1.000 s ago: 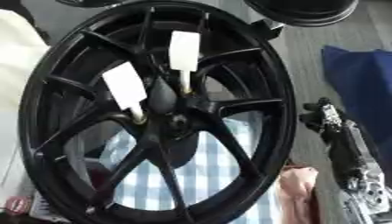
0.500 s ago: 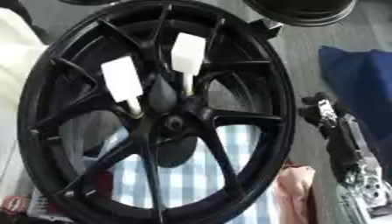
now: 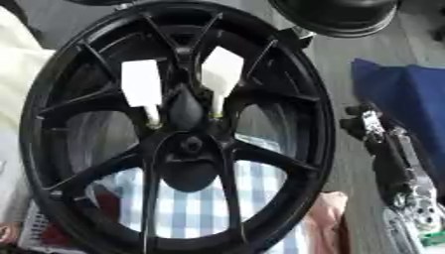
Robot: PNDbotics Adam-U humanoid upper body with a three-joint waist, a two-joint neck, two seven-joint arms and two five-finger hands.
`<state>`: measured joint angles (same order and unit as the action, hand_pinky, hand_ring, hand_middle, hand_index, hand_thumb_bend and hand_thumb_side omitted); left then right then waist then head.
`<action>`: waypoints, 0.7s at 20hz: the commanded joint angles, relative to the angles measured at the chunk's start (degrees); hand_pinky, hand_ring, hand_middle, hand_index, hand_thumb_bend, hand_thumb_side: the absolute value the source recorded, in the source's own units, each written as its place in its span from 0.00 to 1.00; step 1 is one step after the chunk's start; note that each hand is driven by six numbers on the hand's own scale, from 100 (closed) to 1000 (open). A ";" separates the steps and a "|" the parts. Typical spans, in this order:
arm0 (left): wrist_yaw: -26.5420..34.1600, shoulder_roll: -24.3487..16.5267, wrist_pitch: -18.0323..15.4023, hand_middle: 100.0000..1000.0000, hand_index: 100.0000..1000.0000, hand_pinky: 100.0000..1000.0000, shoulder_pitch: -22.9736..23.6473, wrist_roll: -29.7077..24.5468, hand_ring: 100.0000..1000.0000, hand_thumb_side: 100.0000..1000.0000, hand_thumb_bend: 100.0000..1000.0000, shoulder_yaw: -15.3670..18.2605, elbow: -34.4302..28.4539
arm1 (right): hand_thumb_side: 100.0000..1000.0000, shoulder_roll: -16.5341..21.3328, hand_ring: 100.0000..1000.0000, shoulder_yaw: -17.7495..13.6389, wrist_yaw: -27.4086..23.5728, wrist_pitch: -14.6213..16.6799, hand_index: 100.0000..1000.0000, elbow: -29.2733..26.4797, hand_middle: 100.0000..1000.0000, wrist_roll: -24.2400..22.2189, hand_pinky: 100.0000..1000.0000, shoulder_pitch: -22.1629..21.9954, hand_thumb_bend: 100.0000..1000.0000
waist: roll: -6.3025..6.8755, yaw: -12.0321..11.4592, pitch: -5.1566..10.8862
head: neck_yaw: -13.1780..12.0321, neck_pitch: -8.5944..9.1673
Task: Pull the pin out of the wheel hub.
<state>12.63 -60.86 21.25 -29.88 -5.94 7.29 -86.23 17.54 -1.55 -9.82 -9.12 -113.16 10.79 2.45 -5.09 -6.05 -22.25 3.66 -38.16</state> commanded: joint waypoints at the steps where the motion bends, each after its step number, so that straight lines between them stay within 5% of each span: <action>1: 2.23 -1.32 -1.60 0.72 0.79 0.67 -0.32 1.98 0.76 0.79 0.00 1.38 -2.14 | 0.70 0.66 0.74 -0.54 -0.30 0.19 0.66 -1.43 0.47 0.08 0.85 0.04 0.00 | 0.28 0.01 1.68 | -0.02 0.57; 9: 5.92 -0.28 -2.55 0.62 0.73 0.60 -0.61 5.54 0.68 0.77 0.00 1.51 -6.23 | 0.70 0.58 0.74 -0.45 -0.43 0.08 0.66 -1.43 0.47 -0.01 0.85 0.06 0.00 | 0.16 0.05 1.75 | -0.06 0.61; 14: 10.68 3.52 -5.88 0.57 0.71 0.57 0.30 12.40 0.64 0.73 0.00 2.08 -13.54 | 0.68 0.59 0.74 -0.47 -0.56 0.34 0.66 -1.43 0.47 -0.13 0.85 0.35 0.00 | -0.04 -0.04 1.68 | -0.26 0.62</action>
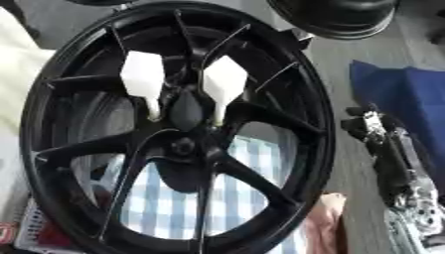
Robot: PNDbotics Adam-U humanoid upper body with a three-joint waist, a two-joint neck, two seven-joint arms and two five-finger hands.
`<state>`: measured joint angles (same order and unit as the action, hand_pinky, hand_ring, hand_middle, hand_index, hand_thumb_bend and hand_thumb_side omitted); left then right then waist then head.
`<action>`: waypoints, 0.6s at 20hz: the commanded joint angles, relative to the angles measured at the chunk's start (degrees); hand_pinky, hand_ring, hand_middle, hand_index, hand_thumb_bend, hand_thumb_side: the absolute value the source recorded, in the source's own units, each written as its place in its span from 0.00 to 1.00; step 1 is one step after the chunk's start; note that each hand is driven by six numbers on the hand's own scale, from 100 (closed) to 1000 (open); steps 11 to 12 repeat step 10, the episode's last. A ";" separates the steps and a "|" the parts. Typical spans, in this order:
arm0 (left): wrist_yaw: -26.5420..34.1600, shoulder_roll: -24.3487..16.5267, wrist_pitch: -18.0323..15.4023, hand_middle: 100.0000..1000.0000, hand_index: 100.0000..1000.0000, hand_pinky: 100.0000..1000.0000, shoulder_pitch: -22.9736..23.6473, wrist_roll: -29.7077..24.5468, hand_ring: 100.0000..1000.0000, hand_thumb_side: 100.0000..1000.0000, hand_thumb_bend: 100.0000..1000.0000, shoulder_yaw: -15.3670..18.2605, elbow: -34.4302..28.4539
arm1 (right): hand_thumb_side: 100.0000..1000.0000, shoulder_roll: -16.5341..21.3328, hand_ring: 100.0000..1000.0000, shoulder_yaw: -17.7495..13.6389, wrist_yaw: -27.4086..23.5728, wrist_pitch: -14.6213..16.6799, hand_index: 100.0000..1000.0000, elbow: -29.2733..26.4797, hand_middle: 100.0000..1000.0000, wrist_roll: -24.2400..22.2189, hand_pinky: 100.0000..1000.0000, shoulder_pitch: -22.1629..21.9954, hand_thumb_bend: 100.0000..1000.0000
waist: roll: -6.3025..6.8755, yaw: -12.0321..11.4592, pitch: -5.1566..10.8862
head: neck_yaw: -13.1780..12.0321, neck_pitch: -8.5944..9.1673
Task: Pull the pin out of the wheel hub.
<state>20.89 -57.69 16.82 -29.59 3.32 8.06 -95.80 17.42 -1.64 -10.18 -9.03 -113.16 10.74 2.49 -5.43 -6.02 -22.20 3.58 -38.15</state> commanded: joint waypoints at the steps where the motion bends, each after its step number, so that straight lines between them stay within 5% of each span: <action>1: 3.57 1.94 -2.31 0.57 0.71 0.57 0.20 4.64 0.63 0.72 0.00 1.37 -6.15 | 0.69 0.71 0.74 -0.36 -0.25 0.33 0.66 -1.43 0.47 -0.14 0.85 0.43 0.00 | 0.23 -0.13 1.59 | -0.28 0.64; 7: 2.89 12.58 -3.96 0.56 0.71 0.57 3.78 8.43 0.63 0.73 0.00 0.94 -17.49 | 0.65 0.66 0.74 -0.19 -0.61 0.99 0.66 -1.43 0.47 -0.69 0.85 1.52 0.00 | -0.71 0.30 1.21 | -0.92 0.94; 12: 1.48 17.02 -4.88 0.56 0.70 0.57 4.73 9.04 0.63 0.73 0.00 0.53 -18.63 | 0.63 0.76 0.74 -0.25 -0.78 1.62 0.66 -1.43 0.47 -0.95 0.85 1.98 0.00 | -1.04 0.49 1.11 | -1.32 1.11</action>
